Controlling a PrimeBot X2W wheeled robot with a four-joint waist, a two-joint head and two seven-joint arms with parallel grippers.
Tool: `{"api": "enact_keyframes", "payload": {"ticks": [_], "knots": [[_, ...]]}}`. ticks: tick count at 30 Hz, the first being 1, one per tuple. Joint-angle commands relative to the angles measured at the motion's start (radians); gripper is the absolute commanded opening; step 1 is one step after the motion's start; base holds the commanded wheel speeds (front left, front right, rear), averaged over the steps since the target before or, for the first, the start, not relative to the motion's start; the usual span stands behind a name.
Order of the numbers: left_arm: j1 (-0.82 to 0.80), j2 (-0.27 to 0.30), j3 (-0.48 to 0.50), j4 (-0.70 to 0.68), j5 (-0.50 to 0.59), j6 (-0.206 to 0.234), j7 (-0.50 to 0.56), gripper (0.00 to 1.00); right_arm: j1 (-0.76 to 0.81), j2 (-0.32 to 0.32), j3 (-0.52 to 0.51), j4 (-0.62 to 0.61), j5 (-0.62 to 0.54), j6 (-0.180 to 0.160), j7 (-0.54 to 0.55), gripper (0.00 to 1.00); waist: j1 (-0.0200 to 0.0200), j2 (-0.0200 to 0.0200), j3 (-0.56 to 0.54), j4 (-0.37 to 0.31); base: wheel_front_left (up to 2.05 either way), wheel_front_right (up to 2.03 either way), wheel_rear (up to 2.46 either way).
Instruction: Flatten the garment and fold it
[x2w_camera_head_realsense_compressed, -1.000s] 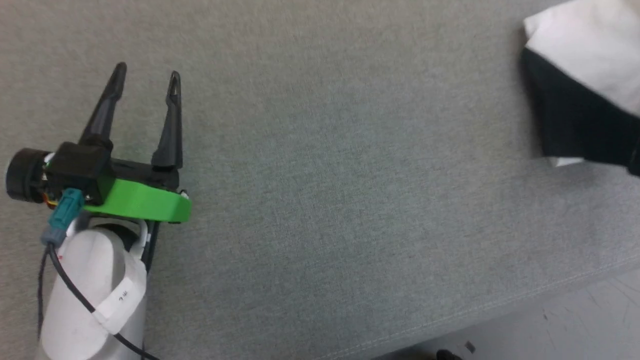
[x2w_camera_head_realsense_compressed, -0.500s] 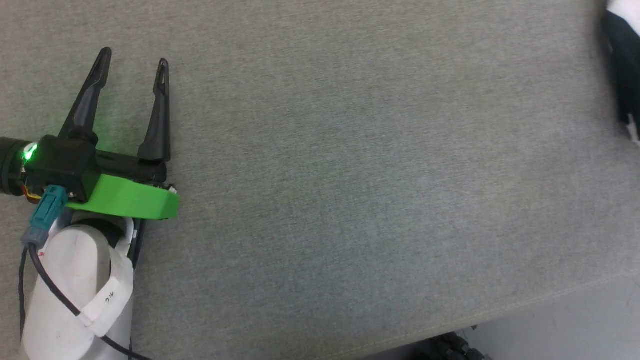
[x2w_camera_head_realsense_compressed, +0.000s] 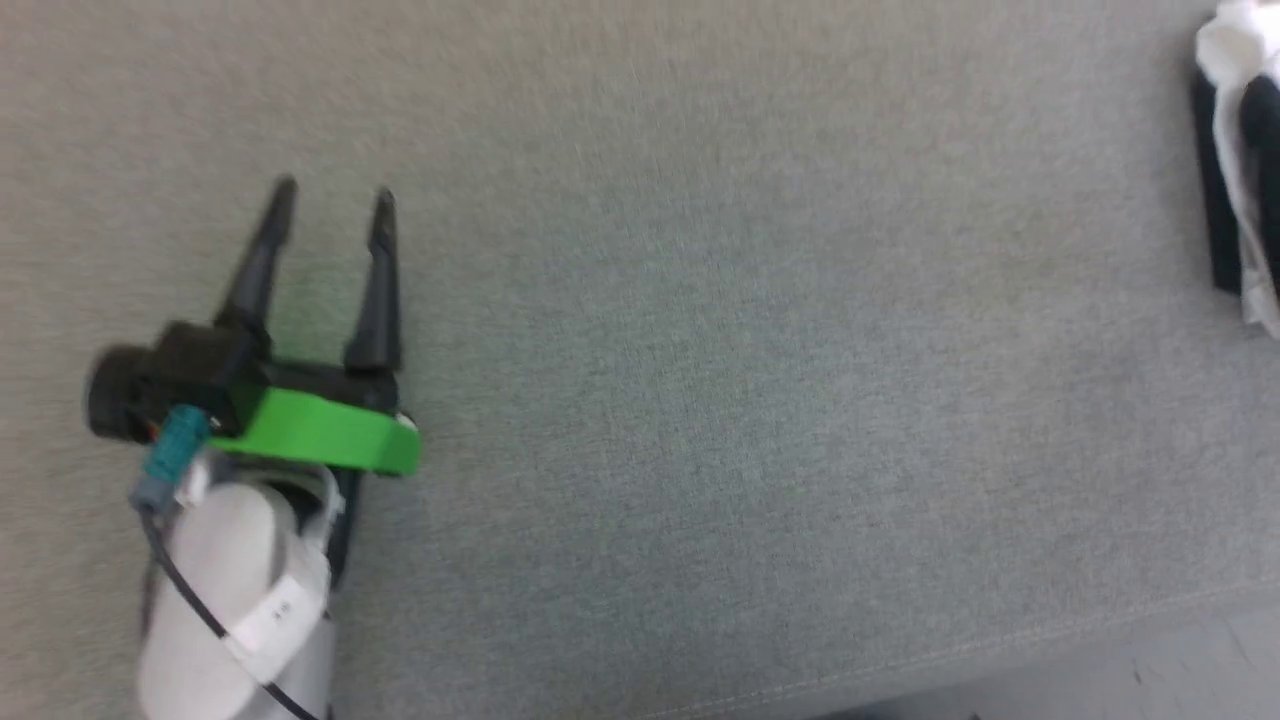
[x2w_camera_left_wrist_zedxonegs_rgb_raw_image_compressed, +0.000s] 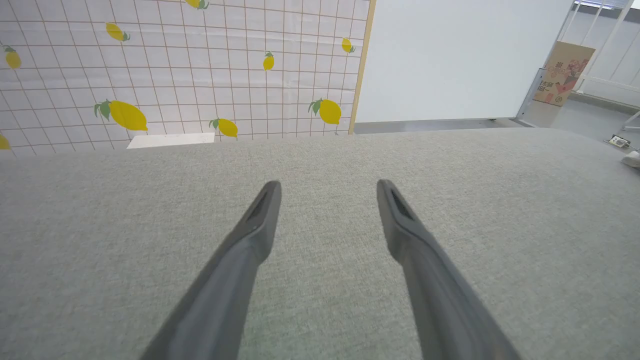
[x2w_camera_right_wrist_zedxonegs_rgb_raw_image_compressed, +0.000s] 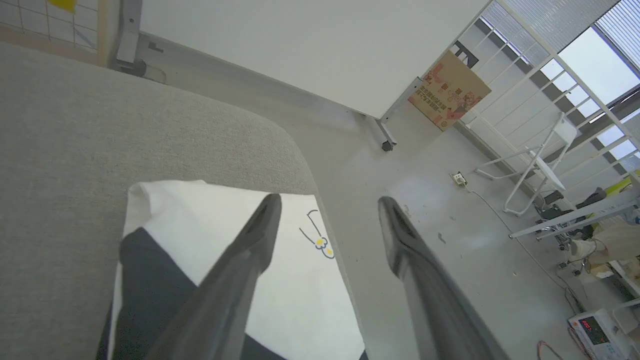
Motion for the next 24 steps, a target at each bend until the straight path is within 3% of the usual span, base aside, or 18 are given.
{"api": "enact_keyframes", "payload": {"ticks": [1,3,5,11,19,24], "knots": [[0.022,-0.012,0.000,0.014,-0.013,0.006,-0.011,1.00,0.026,0.027,0.009,-0.013,0.030,-0.002,-0.018,1.00,-0.0001,-0.0001,-0.129,0.053,0.00,0.00,0.00],[0.041,-0.027,0.001,0.035,-0.025,0.008,-0.020,1.00,0.057,0.056,0.036,-0.041,0.079,-0.002,-0.032,1.00,-0.0001,-0.0001,-0.177,0.069,0.00,0.00,0.00],[0.073,-0.043,0.000,0.071,-0.042,0.007,-0.029,1.00,0.128,0.102,0.114,-0.120,0.167,-0.002,-0.040,1.00,-0.0001,-0.0001,-0.247,0.095,0.00,0.00,0.00],[0.115,-0.069,-0.008,0.131,-0.070,0.003,-0.037,1.00,0.321,0.170,0.209,-0.361,0.322,-0.002,-0.042,1.00,-0.0001,-0.0001,-0.335,0.149,0.00,0.00,0.00],[0.151,-0.094,-0.011,0.165,-0.071,0.006,-0.039,1.00,0.622,0.277,0.259,-0.722,0.428,-0.002,0.009,1.00,-0.0001,-0.0001,-0.397,0.212,0.00,0.00,0.00],[0.171,-0.107,-0.009,0.171,-0.061,0.009,-0.039,1.00,0.754,0.327,0.267,-0.825,0.453,-0.002,0.025,1.00,-0.0001,-0.0001,-0.425,0.246,0.00,0.00,0.00]]}}
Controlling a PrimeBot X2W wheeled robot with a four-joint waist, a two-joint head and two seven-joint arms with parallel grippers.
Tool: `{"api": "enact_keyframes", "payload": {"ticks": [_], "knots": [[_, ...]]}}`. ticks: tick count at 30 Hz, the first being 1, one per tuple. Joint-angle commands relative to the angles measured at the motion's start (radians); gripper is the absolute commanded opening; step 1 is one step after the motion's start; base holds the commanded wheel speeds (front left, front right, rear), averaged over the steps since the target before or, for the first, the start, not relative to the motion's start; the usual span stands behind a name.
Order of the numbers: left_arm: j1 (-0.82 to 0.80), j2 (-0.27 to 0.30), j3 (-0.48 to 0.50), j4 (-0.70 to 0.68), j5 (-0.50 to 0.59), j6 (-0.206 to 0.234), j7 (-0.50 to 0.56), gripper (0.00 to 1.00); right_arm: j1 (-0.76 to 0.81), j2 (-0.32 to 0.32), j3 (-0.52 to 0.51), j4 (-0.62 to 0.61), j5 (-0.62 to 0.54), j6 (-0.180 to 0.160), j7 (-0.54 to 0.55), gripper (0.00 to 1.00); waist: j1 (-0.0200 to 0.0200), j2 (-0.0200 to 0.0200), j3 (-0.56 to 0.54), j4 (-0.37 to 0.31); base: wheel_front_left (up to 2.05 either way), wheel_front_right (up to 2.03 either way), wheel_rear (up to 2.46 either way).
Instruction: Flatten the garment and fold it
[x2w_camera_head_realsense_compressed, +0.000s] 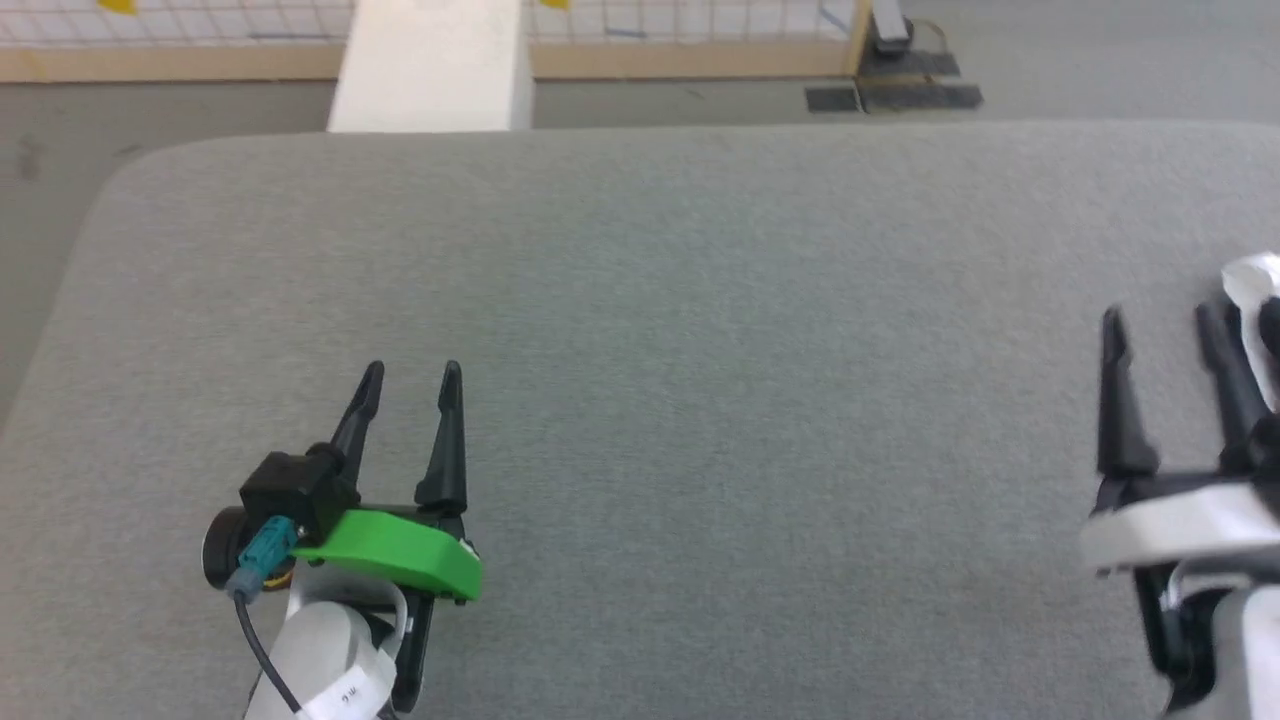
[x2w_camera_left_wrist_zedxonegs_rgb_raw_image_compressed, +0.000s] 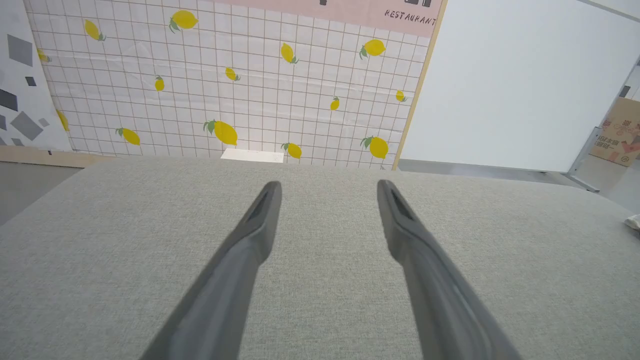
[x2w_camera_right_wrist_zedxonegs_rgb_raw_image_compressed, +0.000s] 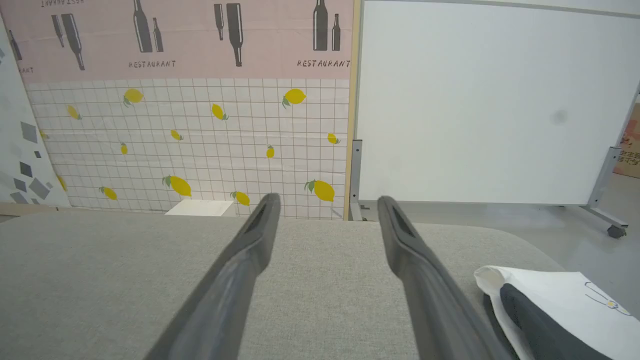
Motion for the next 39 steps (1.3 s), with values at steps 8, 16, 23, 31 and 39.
{"api": "enact_keyframes", "payload": {"ticks": [8,16,23,31,39], "knots": [[0.048,-0.018,0.008,0.008,-0.004,0.006,-0.005,1.00,0.109,0.038,0.043,-0.030,-0.011,-0.002,-0.001,1.00,0.0001,0.0000,-0.072,0.074,0.00,0.00,0.00],[0.072,-0.023,0.002,0.018,0.000,0.002,-0.005,1.00,0.186,0.055,0.049,-0.065,-0.023,-0.002,-0.002,1.00,0.0001,0.0000,-0.077,0.102,0.00,0.00,0.00],[0.091,-0.024,-0.003,0.023,0.000,0.002,-0.005,1.00,0.211,0.055,0.043,-0.056,0.014,-0.002,-0.012,1.00,0.0001,0.0000,-0.089,0.111,0.00,0.00,0.00],[0.107,-0.025,-0.015,0.029,-0.009,0.008,-0.005,1.00,0.226,0.055,0.043,-0.029,0.041,-0.002,-0.026,1.00,0.0001,0.0000,-0.102,0.113,0.00,0.00,0.00],[0.107,-0.025,-0.021,0.035,-0.017,0.013,-0.005,1.00,0.225,0.055,0.048,-0.020,0.053,-0.002,-0.031,1.00,0.0001,0.0000,-0.102,0.115,0.00,0.00,0.00]]}}
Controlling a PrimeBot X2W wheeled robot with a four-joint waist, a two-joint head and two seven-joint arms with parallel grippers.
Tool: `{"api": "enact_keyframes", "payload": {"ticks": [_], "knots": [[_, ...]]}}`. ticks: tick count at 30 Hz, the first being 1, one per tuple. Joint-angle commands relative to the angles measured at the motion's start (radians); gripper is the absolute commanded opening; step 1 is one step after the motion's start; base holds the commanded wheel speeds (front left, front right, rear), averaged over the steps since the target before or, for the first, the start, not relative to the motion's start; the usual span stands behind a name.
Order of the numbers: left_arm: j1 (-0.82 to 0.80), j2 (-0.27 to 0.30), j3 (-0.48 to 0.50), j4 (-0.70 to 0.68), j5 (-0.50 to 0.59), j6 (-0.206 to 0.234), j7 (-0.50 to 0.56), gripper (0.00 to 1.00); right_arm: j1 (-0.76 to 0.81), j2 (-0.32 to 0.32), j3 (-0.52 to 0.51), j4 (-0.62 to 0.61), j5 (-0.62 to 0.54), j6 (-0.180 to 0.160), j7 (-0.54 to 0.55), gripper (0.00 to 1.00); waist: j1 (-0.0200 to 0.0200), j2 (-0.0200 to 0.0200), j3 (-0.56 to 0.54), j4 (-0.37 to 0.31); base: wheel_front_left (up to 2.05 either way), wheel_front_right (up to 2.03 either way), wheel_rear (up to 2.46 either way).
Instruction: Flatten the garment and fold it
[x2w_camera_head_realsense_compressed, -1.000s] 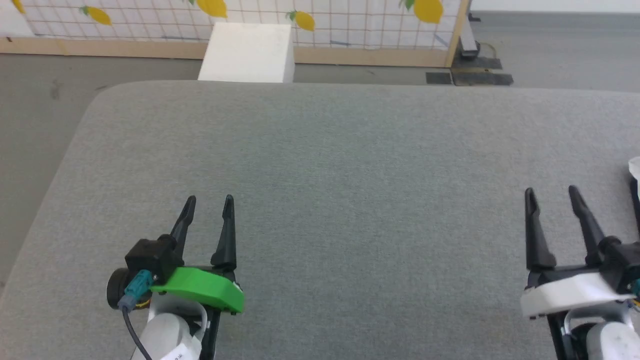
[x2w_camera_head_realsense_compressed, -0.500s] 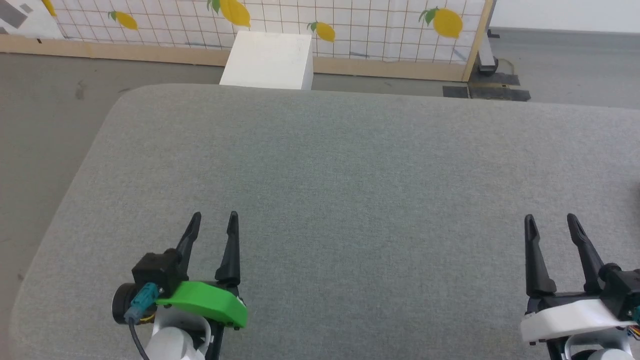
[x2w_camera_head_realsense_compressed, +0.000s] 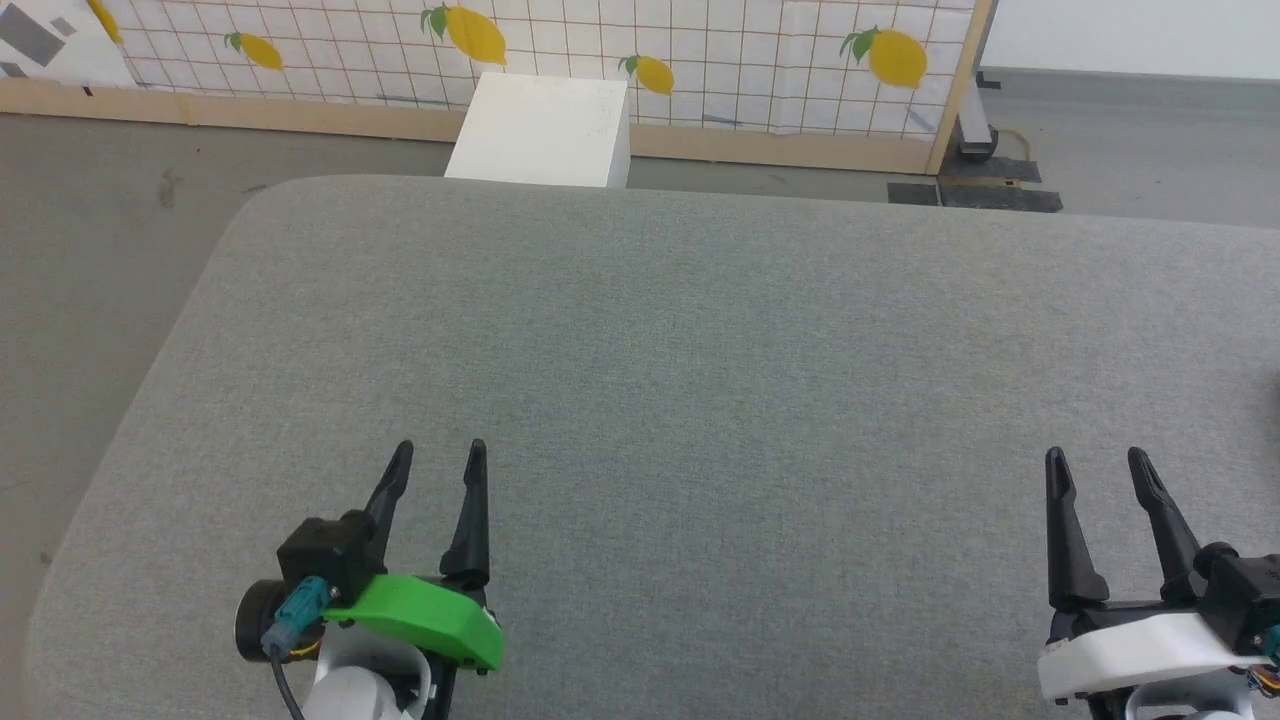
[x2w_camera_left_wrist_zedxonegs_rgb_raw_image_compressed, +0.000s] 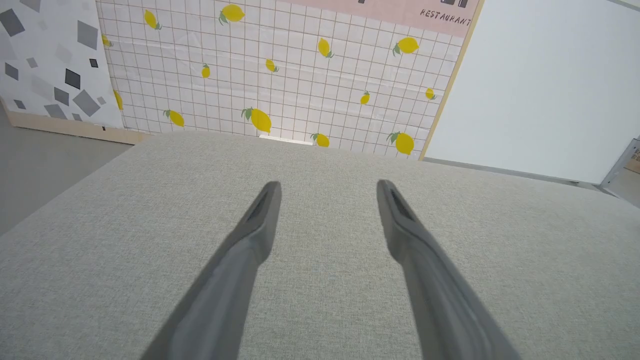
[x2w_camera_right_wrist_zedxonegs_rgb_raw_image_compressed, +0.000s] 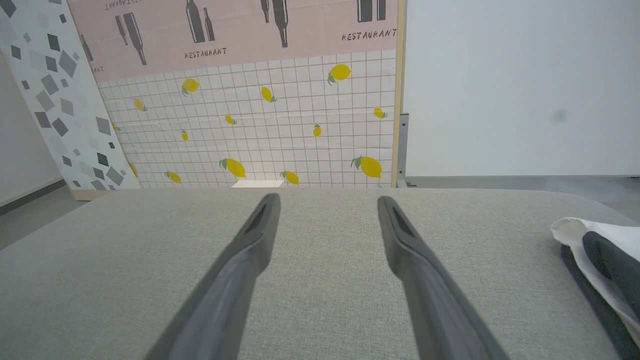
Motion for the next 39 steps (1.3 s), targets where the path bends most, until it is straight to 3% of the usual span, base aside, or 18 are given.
{"api": "enact_keyframes", "payload": {"ticks": [1,4,5,39], "knots": [[0.011,-0.005,-0.001,0.003,-0.012,0.005,-0.005,1.00,0.008,0.002,0.002,0.005,0.010,-0.002,-0.005,1.00,0.0001,0.0000,0.001,0.001,0.00,0.00,0.00],[0.010,-0.005,-0.004,0.004,-0.014,0.006,-0.005,1.00,0.007,0.002,0.002,0.011,0.014,-0.002,-0.005,1.00,0.0001,0.0000,0.002,0.003,0.00,0.00,0.00],[0.000,0.000,-0.005,0.003,0.000,0.000,0.000,0.00,0.000,0.000,0.000,0.010,0.006,0.000,0.000,0.00,0.0001,0.0000,0.002,0.003,0.00,0.00,0.00],[0.023,-0.001,0.019,-0.053,0.056,0.022,0.060,0.00,-0.015,0.000,0.027,0.001,-0.027,0.000,0.052,0.00,0.0001,0.0000,-0.001,-0.011,0.00,0.00,0.00]]}}
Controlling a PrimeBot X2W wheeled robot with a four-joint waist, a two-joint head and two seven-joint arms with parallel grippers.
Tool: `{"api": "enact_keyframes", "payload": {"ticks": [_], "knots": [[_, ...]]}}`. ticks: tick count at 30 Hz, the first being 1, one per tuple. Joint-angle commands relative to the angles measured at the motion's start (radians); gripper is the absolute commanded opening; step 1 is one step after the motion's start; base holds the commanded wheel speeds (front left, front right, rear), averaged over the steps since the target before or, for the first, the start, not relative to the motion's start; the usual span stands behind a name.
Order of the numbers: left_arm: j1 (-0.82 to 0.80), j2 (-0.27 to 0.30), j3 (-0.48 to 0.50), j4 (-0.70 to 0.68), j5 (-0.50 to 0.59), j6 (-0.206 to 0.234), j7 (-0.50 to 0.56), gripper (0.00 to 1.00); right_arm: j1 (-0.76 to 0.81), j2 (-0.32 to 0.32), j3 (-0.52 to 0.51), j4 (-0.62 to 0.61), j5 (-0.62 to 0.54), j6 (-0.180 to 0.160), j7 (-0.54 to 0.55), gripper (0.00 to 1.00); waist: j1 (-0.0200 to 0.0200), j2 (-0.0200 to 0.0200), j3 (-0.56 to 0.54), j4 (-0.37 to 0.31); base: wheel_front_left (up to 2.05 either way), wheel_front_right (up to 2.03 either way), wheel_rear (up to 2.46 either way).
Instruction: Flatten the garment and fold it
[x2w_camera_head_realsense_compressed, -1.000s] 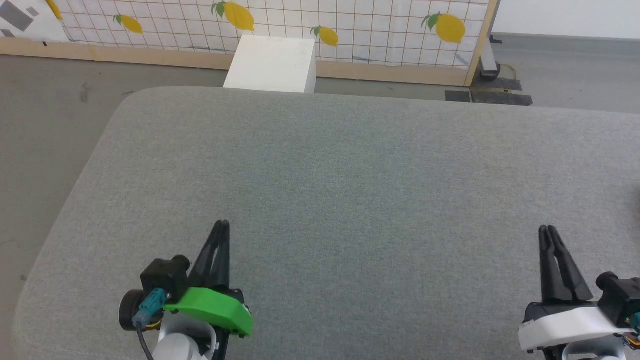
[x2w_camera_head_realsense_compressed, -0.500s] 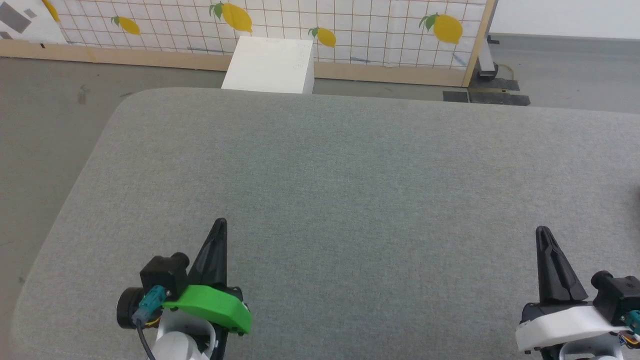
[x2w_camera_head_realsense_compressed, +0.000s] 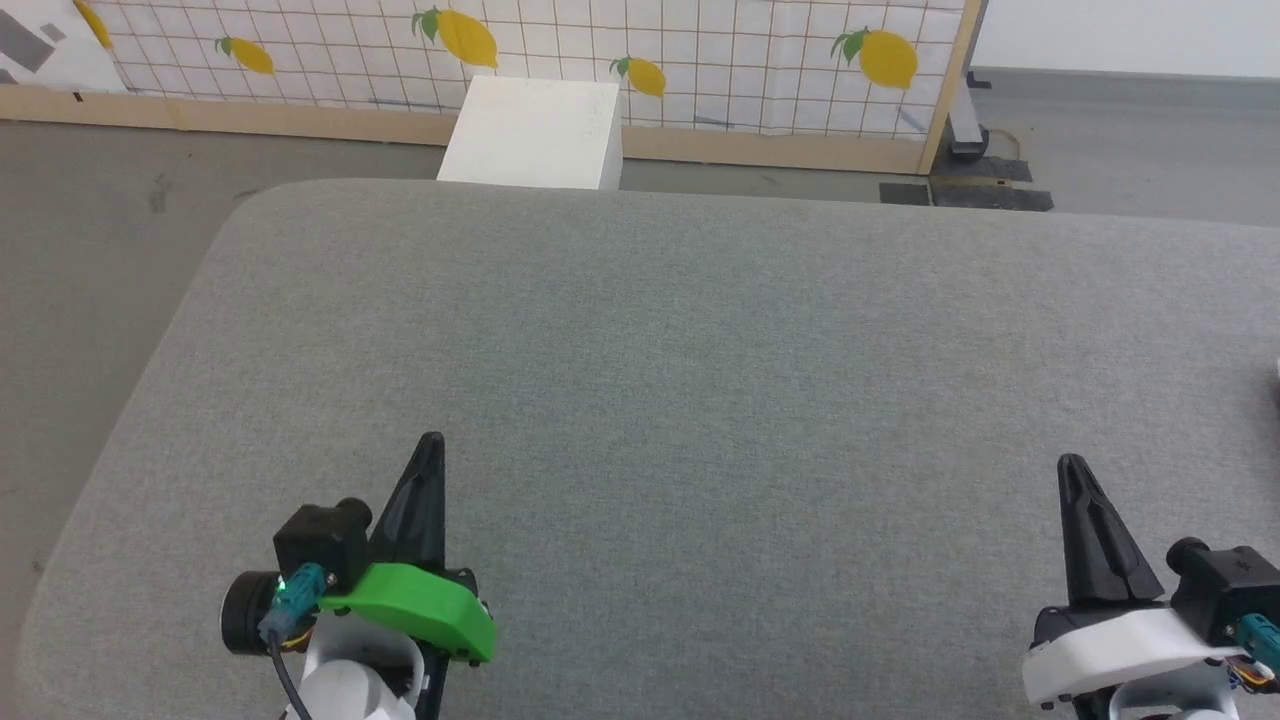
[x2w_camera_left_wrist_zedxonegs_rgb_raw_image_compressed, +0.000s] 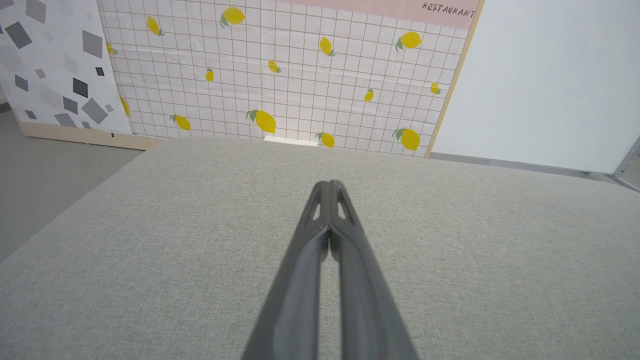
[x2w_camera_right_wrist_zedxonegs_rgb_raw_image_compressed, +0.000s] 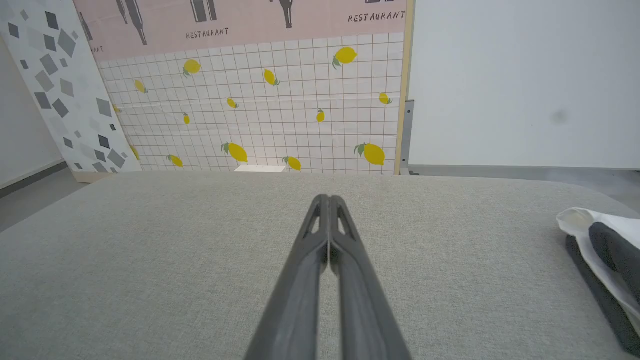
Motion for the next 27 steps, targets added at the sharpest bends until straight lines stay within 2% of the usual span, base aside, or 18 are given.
{"api": "enact_keyframes", "payload": {"ticks": [1,27], "knots": [[0.020,-0.001,0.003,-0.008,0.019,0.006,0.004,0.00,-0.014,0.001,0.005,-0.005,-0.009,0.000,0.008,0.00,0.0000,0.0000,0.000,-0.001,0.00,0.00,0.00],[0.041,-0.002,0.025,-0.057,0.068,0.025,0.057,0.00,-0.026,0.001,0.029,-0.013,-0.038,-0.001,0.053,0.00,0.0000,0.0000,-0.003,-0.013,0.00,0.00,0.00]]}}
